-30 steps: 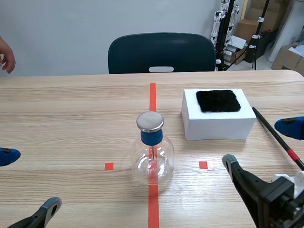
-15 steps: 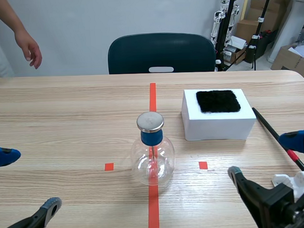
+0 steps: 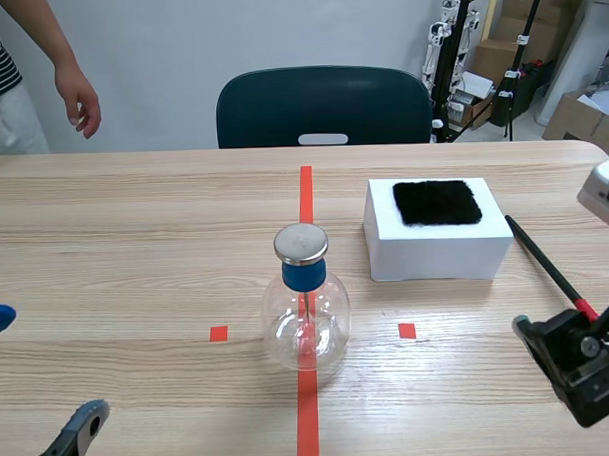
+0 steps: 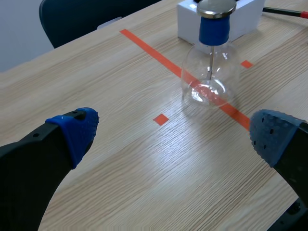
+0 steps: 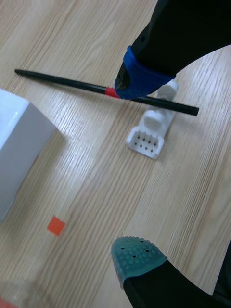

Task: Do the electroscope experiment. pick up the black charging rod

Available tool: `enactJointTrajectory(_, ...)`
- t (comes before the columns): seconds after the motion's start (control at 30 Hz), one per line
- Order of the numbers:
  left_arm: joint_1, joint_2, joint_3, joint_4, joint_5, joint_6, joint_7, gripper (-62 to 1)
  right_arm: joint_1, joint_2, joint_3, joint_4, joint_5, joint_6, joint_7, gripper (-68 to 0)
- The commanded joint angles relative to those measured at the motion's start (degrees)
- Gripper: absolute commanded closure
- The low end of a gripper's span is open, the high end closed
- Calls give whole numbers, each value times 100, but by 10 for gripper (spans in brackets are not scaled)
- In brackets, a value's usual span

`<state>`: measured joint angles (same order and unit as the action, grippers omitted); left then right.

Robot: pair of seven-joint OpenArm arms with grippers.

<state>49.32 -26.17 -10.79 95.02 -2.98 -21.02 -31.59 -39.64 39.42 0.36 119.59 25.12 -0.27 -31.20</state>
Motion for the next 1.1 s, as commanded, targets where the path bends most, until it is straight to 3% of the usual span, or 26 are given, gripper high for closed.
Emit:
enactJointTrajectory(0.0,-269,87,28,-284,107,-28,-295,-623,212,42,44,74,28,-46,-240,-582)
enactJointTrajectory(0.13,-739,168,28,-1113,310,-286,-942,-623,629,42,44,61,186,-63,-979,-582)
enactJointTrajectory(0.3,-1283,168,28,-2031,485,-756,-1670,-623,1226,42,44,-238,868,-61,-1661,-582)
enactJointTrajectory(0.43,-1635,168,28,-2570,809,-1064,-2323,-623,1873,37,44,-732,1316,-59,-2020,-582)
enactJointTrajectory(0.73,-2271,170,28,-3375,1596,-1650,-3383,-623,3248,-168,20,-1681,1270,-37,-3064,-582)
enactJointTrajectory(0.93,-2492,168,74,-3674,2070,-1779,-3862,-623,3923,-503,-160,-2468,811,9,-3248,-582)
enactJointTrajectory(1.07,-2621,170,214,-3858,2542,-1779,-4260,-623,4354,-695,-238,-2997,610,302,-3681,-582)
